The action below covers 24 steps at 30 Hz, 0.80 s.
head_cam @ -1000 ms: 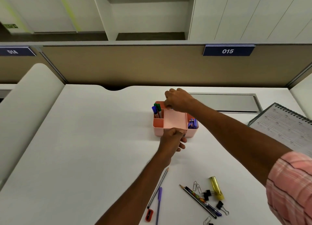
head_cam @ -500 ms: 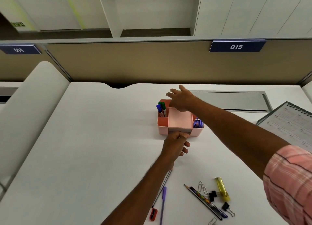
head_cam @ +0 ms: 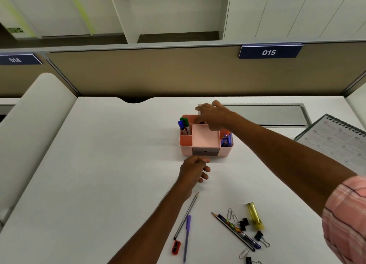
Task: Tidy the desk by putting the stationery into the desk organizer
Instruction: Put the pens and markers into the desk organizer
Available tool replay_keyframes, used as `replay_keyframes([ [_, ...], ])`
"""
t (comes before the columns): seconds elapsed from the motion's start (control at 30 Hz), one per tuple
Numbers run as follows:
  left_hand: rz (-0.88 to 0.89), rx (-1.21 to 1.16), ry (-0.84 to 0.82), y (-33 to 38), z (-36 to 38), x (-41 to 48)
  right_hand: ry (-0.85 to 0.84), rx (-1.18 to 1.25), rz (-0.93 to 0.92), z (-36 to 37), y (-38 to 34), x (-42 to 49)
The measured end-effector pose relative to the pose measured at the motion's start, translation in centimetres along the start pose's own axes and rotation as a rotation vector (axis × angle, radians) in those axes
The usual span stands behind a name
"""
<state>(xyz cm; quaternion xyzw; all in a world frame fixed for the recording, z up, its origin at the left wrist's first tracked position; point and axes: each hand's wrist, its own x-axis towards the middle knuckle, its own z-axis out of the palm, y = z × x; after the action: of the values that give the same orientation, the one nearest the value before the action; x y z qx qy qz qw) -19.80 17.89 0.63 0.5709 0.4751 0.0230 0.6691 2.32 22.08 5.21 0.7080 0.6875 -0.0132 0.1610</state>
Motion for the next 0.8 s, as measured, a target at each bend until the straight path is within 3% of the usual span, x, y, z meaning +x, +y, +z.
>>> replay_keyframes([
  [0.57,0.041,-0.038,0.058,-4.5,-3.2,-4.1,0.444,0.48,0.204,0.8,-4.6,-12.0],
  [0.8,0.048,0.142,0.181,-8.2,-3.9,-5.9,0.447,0.682,0.322,4.2,-10.0,-19.2],
])
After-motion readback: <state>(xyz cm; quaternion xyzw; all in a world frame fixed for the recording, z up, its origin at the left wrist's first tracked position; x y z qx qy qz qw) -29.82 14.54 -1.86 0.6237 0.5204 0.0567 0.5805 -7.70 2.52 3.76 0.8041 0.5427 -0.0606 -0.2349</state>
